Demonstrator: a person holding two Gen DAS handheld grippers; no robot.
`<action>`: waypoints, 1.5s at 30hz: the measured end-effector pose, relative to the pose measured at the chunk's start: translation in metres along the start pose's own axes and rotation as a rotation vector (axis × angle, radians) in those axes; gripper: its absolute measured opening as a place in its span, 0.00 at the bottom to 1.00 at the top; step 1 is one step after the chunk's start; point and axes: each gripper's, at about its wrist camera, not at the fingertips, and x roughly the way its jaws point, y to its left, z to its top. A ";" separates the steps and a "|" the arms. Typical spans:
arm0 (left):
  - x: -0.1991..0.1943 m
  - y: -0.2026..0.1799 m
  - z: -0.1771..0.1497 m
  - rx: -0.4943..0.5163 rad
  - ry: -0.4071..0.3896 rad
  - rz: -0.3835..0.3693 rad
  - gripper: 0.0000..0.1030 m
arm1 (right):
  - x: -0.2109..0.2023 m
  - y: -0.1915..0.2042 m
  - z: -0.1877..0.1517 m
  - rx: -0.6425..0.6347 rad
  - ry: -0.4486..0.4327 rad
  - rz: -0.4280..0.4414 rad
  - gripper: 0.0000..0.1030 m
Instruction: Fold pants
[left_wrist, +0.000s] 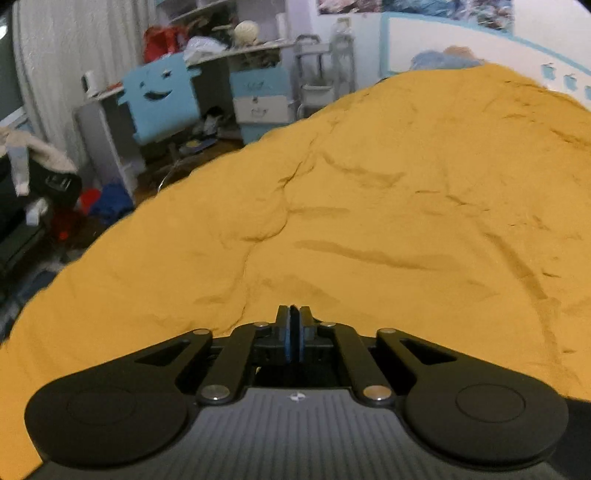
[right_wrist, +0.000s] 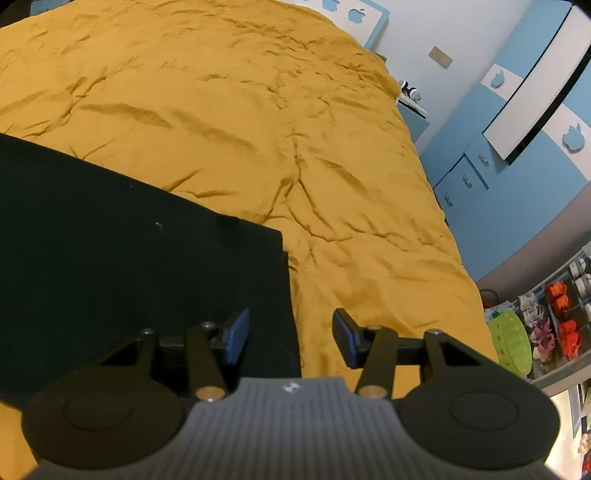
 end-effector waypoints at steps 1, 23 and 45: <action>0.002 0.001 -0.003 -0.015 -0.016 0.024 0.16 | 0.000 0.000 0.000 0.000 -0.001 0.001 0.45; -0.059 0.059 -0.100 -0.531 0.110 -0.210 0.47 | -0.042 -0.079 -0.048 0.514 -0.036 0.223 0.49; -0.118 -0.008 -0.063 -0.394 0.099 -0.001 0.47 | 0.130 -0.080 0.043 0.333 -0.029 0.686 0.37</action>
